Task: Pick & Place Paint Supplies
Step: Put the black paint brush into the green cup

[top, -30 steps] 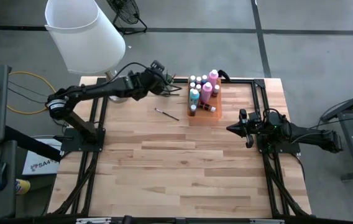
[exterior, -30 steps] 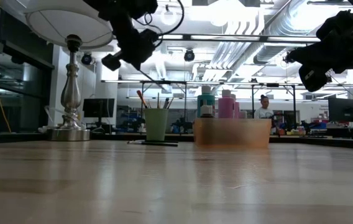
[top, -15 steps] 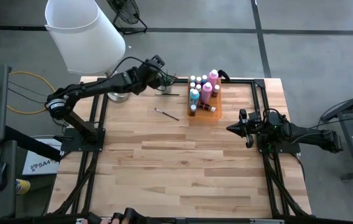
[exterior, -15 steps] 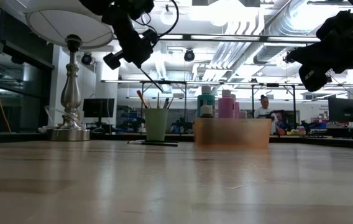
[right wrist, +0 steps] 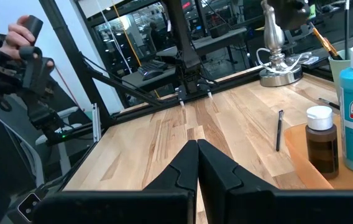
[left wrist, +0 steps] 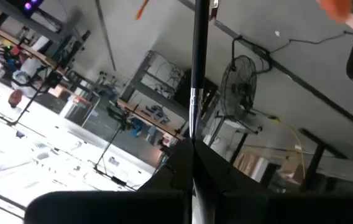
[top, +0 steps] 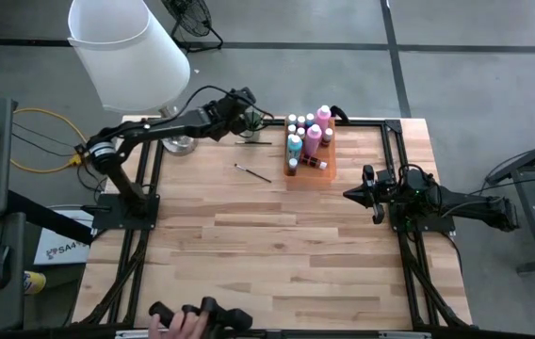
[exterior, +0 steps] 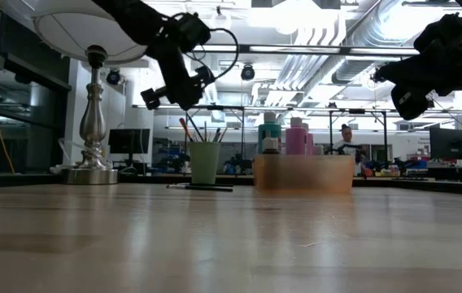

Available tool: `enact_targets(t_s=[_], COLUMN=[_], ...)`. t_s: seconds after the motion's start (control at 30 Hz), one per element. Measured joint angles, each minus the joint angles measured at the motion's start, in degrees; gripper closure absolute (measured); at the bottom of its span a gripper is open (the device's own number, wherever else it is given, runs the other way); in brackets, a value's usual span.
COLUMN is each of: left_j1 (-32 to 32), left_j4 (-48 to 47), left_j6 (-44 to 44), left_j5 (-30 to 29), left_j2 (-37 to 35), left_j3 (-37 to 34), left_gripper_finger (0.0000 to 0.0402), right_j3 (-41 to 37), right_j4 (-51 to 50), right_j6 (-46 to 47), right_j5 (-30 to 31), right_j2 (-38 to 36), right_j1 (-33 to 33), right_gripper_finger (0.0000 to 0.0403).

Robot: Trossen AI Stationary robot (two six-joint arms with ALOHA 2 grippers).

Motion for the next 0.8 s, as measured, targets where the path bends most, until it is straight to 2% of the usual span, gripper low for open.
enact_targets(t_s=[0.23,0.37,0.7,0.8], left_j1=[0.07,0.07,0.89,0.72], left_j4=[0.32,0.45,-0.28,0.70], left_j6=[0.05,-3.14,-10.60,-14.79], left_j5=[-0.17,1.52,2.15,2.09], left_j2=[1.65,1.63,1.63,1.60], left_j3=[-0.02,-0.04,-0.04,-0.04], left_gripper_finger=[0.0401,0.0387,0.0268,0.0246], right_j3=[0.01,0.00,0.01,0.00], right_j4=[0.01,0.00,0.00,0.00], right_j6=[0.00,0.00,0.00,0.00], right_j5=[0.00,0.00,0.00,0.00], right_j2=[0.00,-0.01,0.00,0.00], right_j1=[-0.01,0.00,-0.01,0.00], right_gripper_finger=[0.0401,0.0401,0.0401,0.0401])
